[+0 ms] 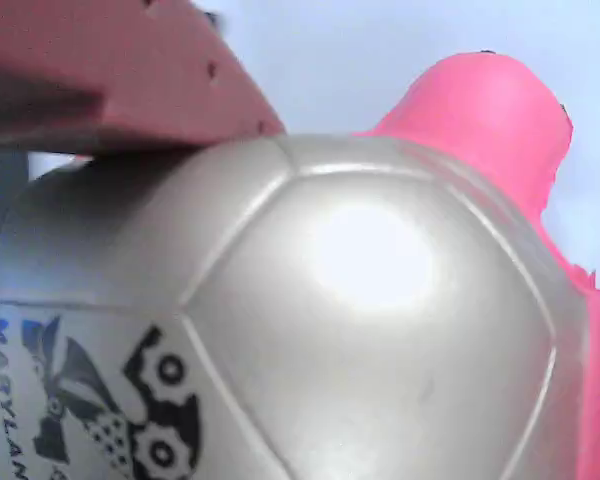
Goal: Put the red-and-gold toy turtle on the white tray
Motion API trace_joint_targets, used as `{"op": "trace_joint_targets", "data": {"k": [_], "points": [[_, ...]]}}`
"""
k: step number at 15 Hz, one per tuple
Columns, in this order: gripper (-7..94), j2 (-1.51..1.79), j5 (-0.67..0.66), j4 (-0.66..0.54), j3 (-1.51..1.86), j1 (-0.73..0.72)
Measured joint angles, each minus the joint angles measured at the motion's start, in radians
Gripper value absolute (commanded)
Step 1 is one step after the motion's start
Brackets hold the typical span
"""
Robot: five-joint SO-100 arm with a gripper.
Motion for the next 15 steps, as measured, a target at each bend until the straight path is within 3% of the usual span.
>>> {"op": "trace_joint_targets", "data": {"k": [9, 12, 15], "points": [[2, -0.158, 0.011, 0.0, -0.138, -0.017], [12, -0.179, 0.011, 0.0, -0.14, -0.017], [47, -0.206, 0.009, 0.008, -0.14, -0.017]]}}
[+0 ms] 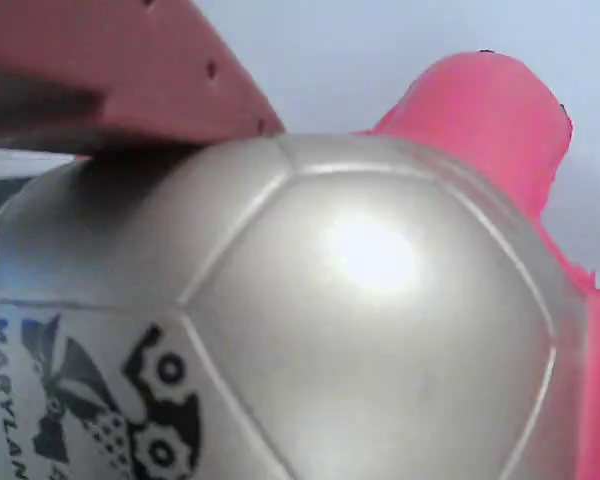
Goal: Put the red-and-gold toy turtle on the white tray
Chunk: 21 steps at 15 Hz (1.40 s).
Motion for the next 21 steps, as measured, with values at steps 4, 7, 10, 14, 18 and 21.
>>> {"op": "trace_joint_targets", "data": {"k": [4, 7, 10, 14, 18, 21], "points": [[59, -0.005, -0.008, -0.002, 0.0, -0.011], [62, -0.005, -0.021, 0.005, 0.0, -0.023], [62, -0.005, -0.025, 0.005, 0.0, -0.02], [33, 0.054, -0.057, 0.005, 0.0, -0.02], [0, 0.235, -0.11, 0.003, 0.002, -0.008], [0, 0.436, -0.124, -0.055, 0.155, 0.043]]}}
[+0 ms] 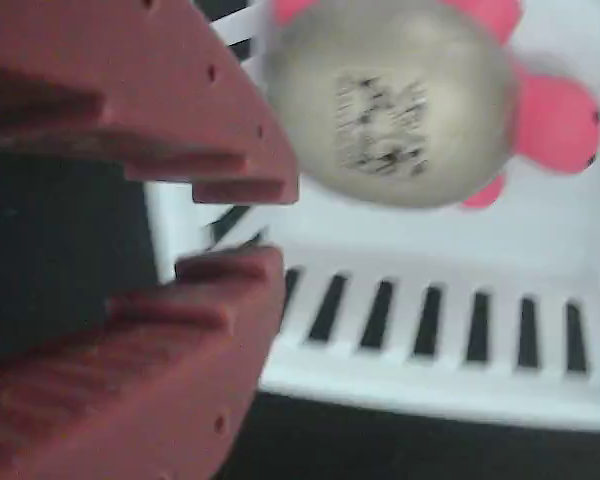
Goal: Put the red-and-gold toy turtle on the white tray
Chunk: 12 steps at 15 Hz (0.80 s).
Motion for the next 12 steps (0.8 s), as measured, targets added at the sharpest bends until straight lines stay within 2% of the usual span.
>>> {"op": "trace_joint_targets", "data": {"k": [3, 6, 12], "points": [[0, 0.416, -0.092, -0.218, 0.463, 0.084], [0, 0.831, -0.152, -0.356, 0.914, 0.144], [0, 1.503, -0.158, -0.376, 1.565, 0.186]]}}
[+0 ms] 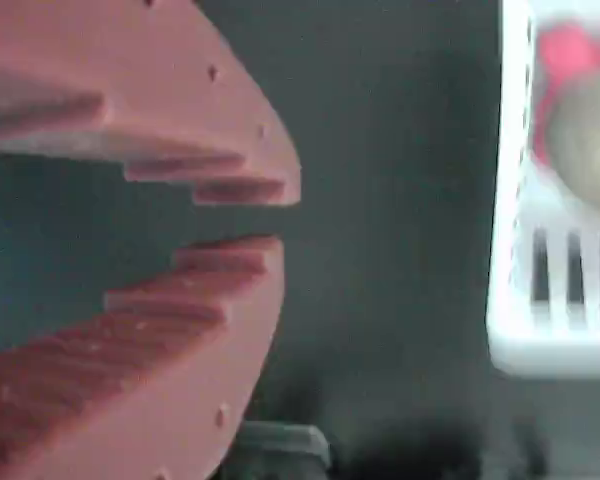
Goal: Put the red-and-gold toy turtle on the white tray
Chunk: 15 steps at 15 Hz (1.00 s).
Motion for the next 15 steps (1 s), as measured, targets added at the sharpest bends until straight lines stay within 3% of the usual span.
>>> {"op": "trace_joint_targets", "data": {"k": [7, 15], "points": [[0, 0.434, 0.005, 0.08, 0.377, 0.023], [0, 0.508, 0.074, 0.044, 0.549, 0.043]]}}
